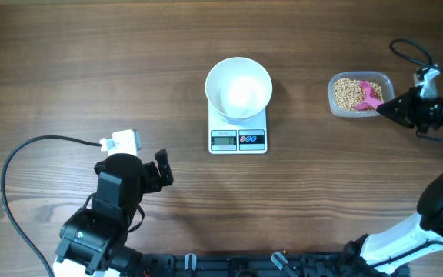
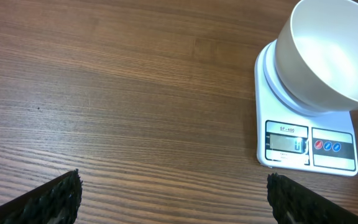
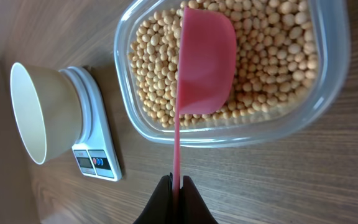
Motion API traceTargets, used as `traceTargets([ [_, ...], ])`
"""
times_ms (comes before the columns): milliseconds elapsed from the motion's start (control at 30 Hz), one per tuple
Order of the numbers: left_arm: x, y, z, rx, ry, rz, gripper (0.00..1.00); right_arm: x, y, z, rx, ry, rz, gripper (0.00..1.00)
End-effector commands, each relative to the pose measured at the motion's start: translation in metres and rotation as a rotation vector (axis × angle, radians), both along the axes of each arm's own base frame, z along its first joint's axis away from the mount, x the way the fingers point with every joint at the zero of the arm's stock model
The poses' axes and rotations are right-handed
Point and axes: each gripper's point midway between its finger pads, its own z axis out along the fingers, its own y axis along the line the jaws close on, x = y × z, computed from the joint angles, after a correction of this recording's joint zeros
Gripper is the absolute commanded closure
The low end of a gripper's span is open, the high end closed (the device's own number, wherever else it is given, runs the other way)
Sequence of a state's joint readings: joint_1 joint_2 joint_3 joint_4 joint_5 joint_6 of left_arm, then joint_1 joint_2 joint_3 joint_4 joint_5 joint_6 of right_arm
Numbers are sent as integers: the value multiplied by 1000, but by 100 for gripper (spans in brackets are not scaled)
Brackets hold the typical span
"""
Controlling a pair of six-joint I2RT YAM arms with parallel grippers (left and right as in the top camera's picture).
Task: Scoop item into bowl and weigh 150g on scale
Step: 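Dip the pink scoop into the soybeans with the right gripper and scoop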
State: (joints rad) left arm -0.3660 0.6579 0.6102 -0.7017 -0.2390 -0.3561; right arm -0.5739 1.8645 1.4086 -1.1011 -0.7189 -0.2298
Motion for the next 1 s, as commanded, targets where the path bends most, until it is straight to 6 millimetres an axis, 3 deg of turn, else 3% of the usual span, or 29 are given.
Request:
traceTargets([
  [0,0,4,-2,18,0,8,0,-1,9,-8,84,16,7,96],
  [433,0,4,-2,18,0,8,0,5,17,-6,178,-5,-5,96],
  [767,0,4,-2,18,0,8,0,1,9,-11,146,15,-18,96],
  [967,0,4,-2,18,0,8,0,1,1,-3,200,-15,-61,96],
])
